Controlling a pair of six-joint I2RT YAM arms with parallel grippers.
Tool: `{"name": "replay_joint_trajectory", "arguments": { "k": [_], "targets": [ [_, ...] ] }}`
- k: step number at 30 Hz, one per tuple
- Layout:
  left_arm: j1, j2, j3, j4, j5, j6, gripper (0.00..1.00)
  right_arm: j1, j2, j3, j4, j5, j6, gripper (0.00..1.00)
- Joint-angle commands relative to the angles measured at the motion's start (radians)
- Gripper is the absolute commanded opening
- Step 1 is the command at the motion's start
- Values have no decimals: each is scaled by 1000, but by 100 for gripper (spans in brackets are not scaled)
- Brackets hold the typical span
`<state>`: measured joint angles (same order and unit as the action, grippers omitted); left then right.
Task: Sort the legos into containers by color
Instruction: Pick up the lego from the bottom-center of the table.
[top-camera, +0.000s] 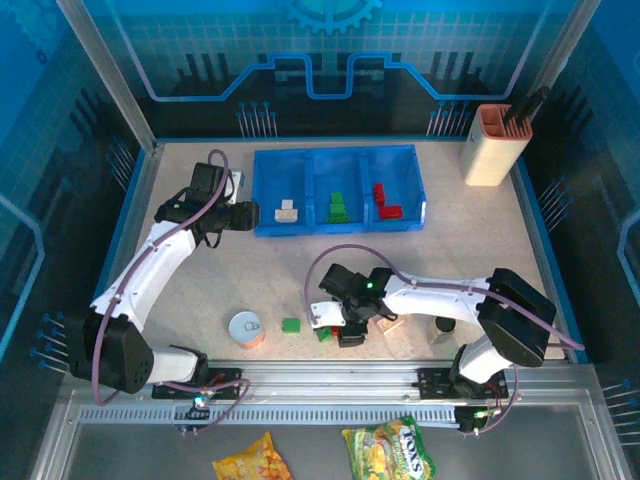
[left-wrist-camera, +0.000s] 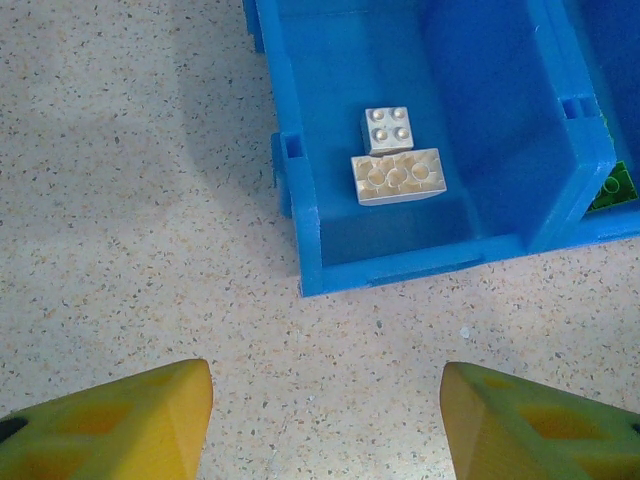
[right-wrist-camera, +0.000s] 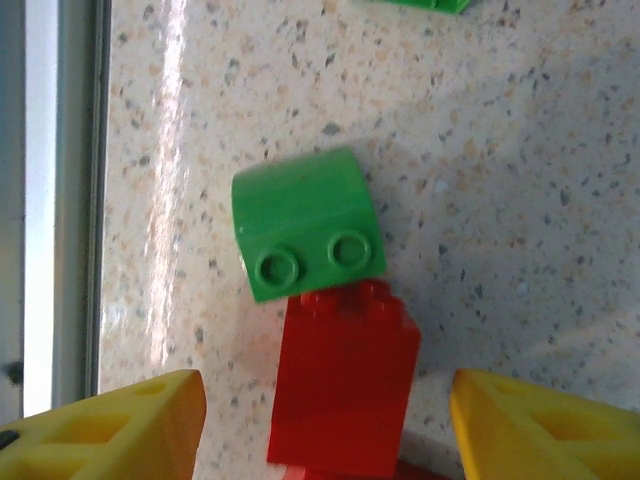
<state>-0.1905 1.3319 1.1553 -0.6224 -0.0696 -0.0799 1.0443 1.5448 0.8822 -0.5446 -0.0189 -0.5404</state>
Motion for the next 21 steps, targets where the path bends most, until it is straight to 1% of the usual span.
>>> {"name": "replay_joint_trajectory", "arguments": {
  "k": [1,9,21],
  "targets": [
    [13,-7,-3,7,20,-17,63,19,30,-36,77,-14,32,65],
    [14,-7,-3,7,21,-18,63,25,63,-33,80,-9,41,58],
    [16,-8,-4,7,25,-20,63,25,63,-39,74,-10,56,41]
  ]
}}
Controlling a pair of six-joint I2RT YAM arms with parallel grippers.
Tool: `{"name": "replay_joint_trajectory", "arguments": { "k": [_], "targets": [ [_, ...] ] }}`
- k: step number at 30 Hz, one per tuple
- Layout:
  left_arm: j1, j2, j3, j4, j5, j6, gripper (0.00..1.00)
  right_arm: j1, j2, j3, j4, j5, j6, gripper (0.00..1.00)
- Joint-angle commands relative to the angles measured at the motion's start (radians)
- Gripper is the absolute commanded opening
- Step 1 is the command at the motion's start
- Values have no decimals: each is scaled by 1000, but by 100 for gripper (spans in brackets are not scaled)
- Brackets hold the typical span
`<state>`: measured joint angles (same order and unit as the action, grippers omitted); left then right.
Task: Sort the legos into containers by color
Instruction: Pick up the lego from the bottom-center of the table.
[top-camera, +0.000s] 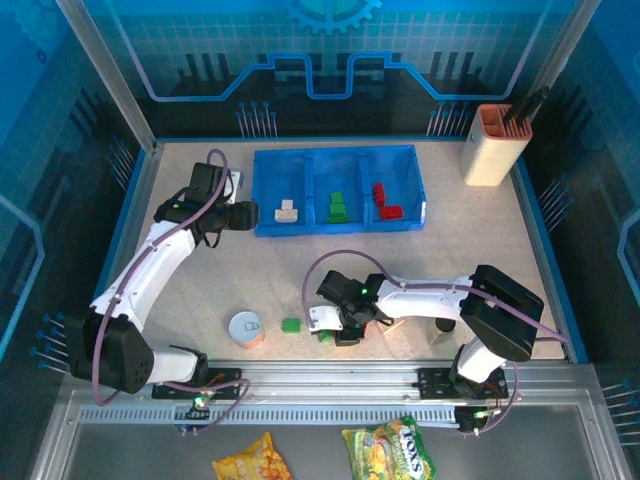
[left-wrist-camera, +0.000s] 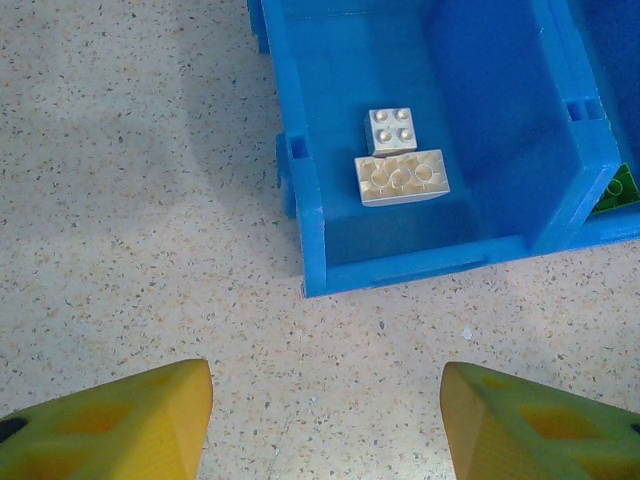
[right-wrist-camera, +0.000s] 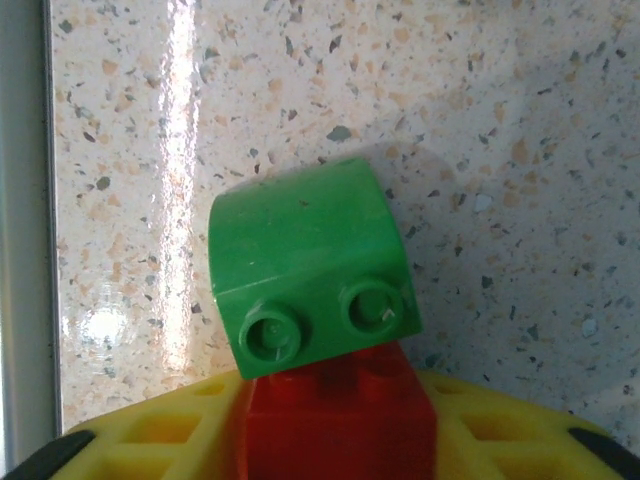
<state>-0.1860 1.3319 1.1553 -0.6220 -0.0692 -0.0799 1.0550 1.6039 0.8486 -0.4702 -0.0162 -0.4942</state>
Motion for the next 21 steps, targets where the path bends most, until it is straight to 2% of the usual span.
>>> {"name": "replay_joint_trajectory", "arguments": {
  "k": [1,14,21],
  "targets": [
    [11,-8,-3,7,27,-20,63,14,3,-5,-1,-15,9,39],
    [11,-7,-6,6,23,-18,63,3,-28,20,-25,-7,-9,30],
    [13,-7,-4,6,20,-18,63,-55,-53,64,-54,-31,-30,29]
  ]
}}
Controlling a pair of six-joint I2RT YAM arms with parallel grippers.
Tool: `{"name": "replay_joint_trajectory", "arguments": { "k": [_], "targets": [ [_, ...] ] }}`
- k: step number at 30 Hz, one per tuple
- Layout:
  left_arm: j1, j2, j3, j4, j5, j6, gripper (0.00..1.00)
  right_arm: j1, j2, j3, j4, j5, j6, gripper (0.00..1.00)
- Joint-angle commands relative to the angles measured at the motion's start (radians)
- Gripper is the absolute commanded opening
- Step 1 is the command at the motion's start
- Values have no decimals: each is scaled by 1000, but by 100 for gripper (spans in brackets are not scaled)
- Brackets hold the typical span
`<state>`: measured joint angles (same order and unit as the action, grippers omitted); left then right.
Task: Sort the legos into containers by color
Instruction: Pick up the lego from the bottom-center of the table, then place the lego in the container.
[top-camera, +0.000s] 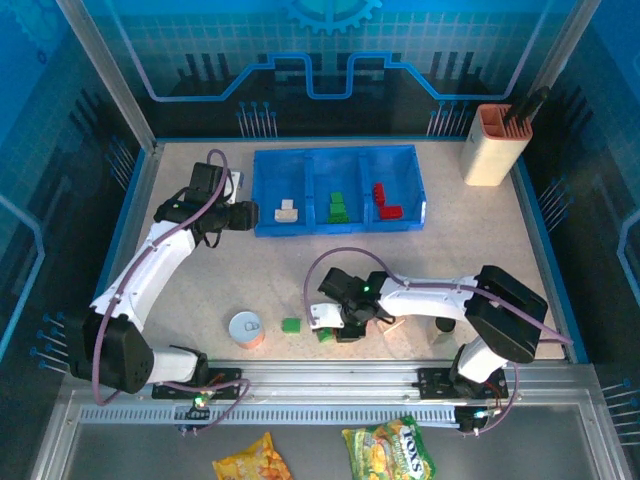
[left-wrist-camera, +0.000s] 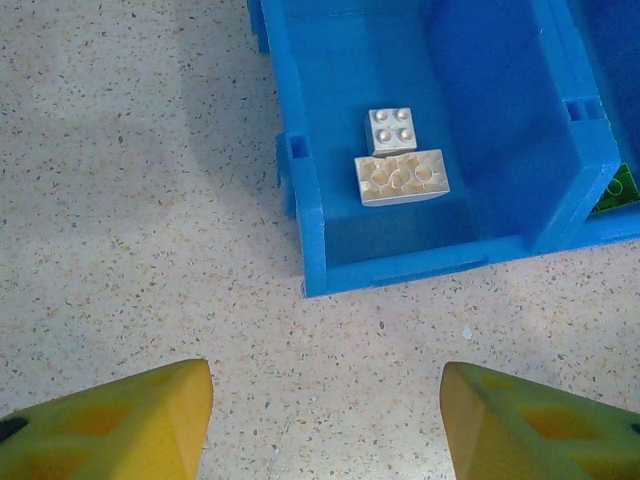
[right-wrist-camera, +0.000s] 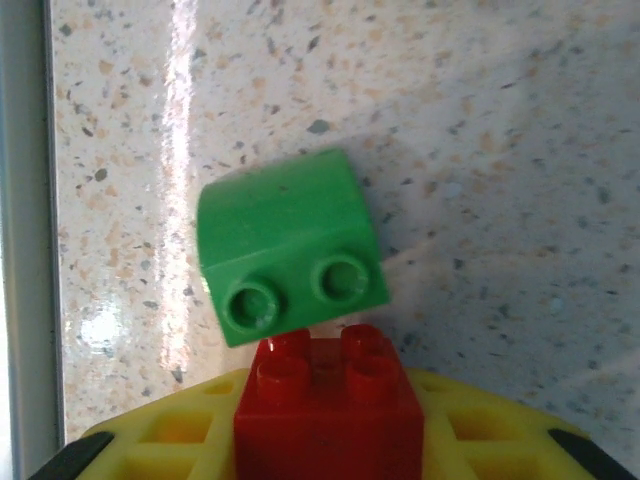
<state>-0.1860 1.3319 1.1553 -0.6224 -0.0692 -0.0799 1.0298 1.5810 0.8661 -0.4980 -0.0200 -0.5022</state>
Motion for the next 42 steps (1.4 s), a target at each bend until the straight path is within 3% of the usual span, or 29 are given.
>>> {"name": "replay_joint_trajectory", "arguments": {
  "k": [1,6,10,15,22,32,42],
  "targets": [
    [13,-6,-3,6,20,-17,63,-45,-30,55,-27,-33,-22,29],
    [13,-8,-3,4,20,-16,62,-134,-26,107,-20,-35,50,26],
    [14,-10,-5,5,19,-16,62,-214,-12,157,-17,-11,207,27],
    [16,-6,-5,6,21,-18,63,-307,-1,199,-40,38,394,22],
    [17,-6,-4,6,23,-17,62,-483,24,298,-175,77,639,20],
    [19,-5,-5,8,23,-18,62,-670,115,467,-310,137,728,20],
    [22,1,-5,7,25,-19,62,-742,402,836,-433,176,723,25]
  ]
}}
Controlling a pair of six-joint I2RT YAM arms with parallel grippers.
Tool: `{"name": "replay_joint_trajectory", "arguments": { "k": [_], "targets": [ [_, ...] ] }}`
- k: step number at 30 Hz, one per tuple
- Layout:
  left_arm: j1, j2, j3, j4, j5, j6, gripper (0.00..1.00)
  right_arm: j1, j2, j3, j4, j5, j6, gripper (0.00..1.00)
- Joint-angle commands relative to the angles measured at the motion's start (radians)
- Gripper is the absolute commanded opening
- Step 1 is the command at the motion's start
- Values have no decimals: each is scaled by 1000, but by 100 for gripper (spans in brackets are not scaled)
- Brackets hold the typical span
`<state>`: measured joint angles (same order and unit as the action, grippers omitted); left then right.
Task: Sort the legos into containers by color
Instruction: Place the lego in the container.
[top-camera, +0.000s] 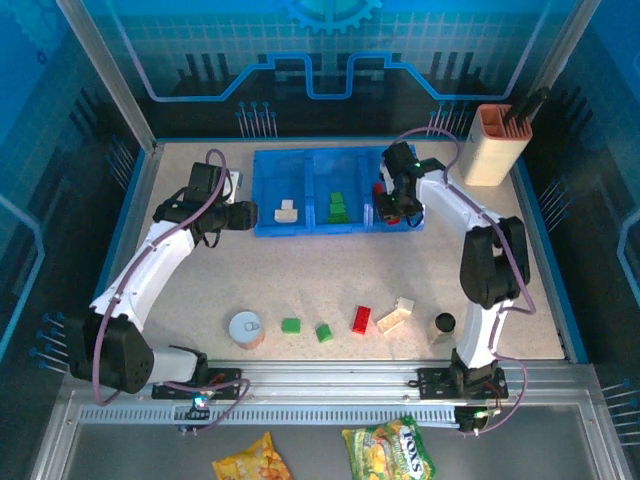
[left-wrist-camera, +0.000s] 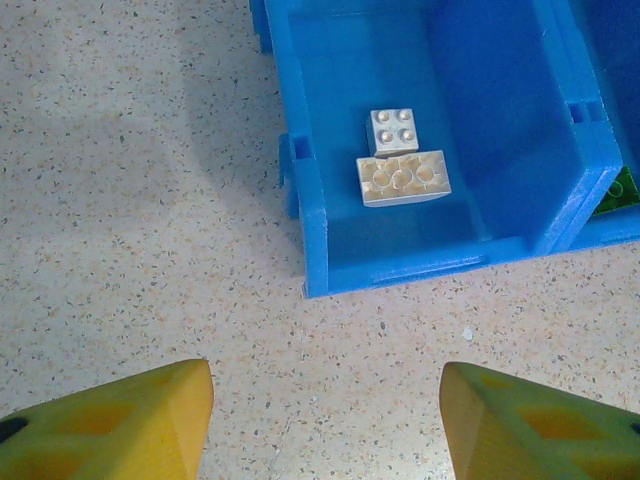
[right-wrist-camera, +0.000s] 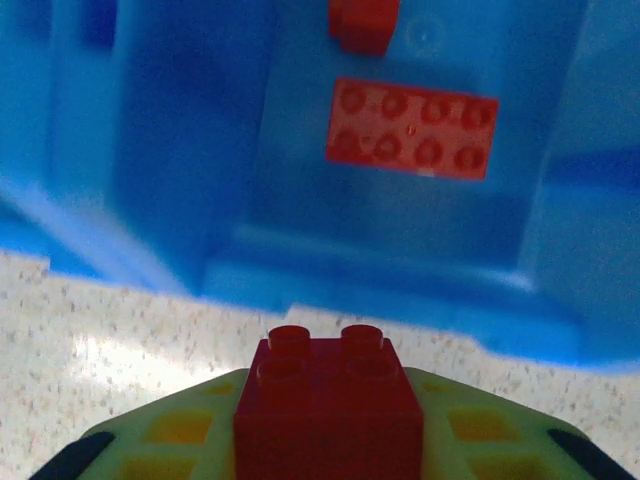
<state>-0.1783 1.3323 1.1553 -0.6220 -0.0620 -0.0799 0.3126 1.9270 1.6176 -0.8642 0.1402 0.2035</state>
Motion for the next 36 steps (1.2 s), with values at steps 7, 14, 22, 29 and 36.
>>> {"name": "replay_joint_trajectory", "arguments": {
  "k": [7,14,22,29,36],
  "targets": [
    [16,4,-6,8,9,-17,62,-71,254,358,-129,17,7,25],
    [19,9,-7,8,10,-18,62,-93,436,577,-182,30,-13,28],
    [19,12,-8,8,7,-18,62,-95,550,722,-220,68,-30,31],
    [20,10,-9,9,6,-17,62,-96,556,705,-213,69,-29,36],
    [19,10,-8,8,10,-18,62,-95,537,696,-208,61,-25,42]
  ]
}}
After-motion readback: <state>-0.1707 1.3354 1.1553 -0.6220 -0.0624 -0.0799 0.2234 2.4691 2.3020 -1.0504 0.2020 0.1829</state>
